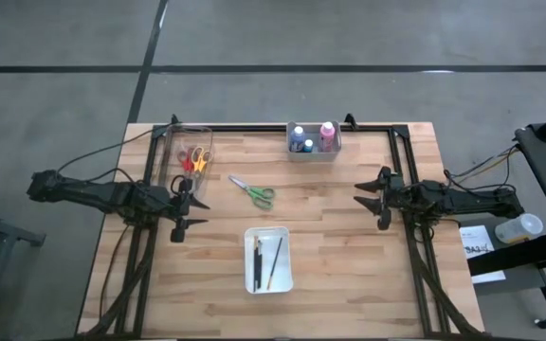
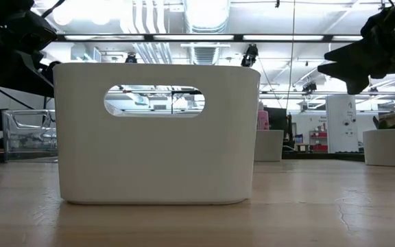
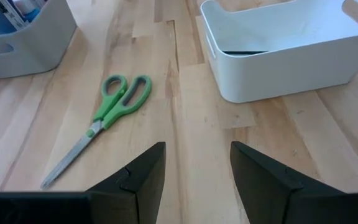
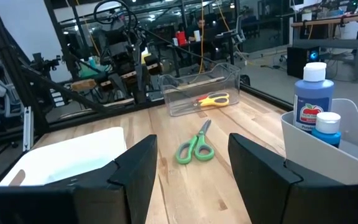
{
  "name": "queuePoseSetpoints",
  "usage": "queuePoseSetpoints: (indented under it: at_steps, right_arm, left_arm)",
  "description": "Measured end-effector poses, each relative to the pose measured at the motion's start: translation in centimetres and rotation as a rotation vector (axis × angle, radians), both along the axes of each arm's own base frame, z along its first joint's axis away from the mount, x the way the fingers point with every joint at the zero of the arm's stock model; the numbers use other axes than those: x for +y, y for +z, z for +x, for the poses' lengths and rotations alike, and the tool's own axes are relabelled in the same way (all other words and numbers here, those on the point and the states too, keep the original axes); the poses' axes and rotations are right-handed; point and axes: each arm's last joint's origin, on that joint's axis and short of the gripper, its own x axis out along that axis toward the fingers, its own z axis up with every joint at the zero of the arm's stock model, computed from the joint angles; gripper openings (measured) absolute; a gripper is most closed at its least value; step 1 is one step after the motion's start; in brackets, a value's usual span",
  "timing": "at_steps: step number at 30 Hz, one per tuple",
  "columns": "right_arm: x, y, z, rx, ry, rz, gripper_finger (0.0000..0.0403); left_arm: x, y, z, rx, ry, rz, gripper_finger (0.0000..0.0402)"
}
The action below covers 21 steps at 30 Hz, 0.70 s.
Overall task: Pick & Place Paint Supplies
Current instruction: Put the green scissors into the transparent bin
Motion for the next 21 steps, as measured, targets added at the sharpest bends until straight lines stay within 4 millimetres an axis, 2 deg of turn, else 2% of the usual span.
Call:
queuePoseSetpoints:
  at_steps: [9,13,17,21]
  right_arm:
    - [0.0,0.0,0.0,0.0,0.0,0.0,0.0193]
    - [0.0,0.0,0.0,0.0,0.0,0.0,0.0193]
    - [0.0,0.0,0.0,0.0,0.001,0.0,0.0193]
    - [0.0,0.0,0.0,-0.001,0.002,0.0,0.0193]
  left_arm:
    - [0.1,0.2,0.2,-0.032,0.03,0.016,0.0188]
    - [0.0,1.7,0.9,-0.207,0.12,-0.159,0.0188]
    - [0.3,3.7,1.5,-0.431,0.225,-0.191,0.0188]
    - [0.4,4.8,1.7,-0.469,0.251,-0.151,0.0188]
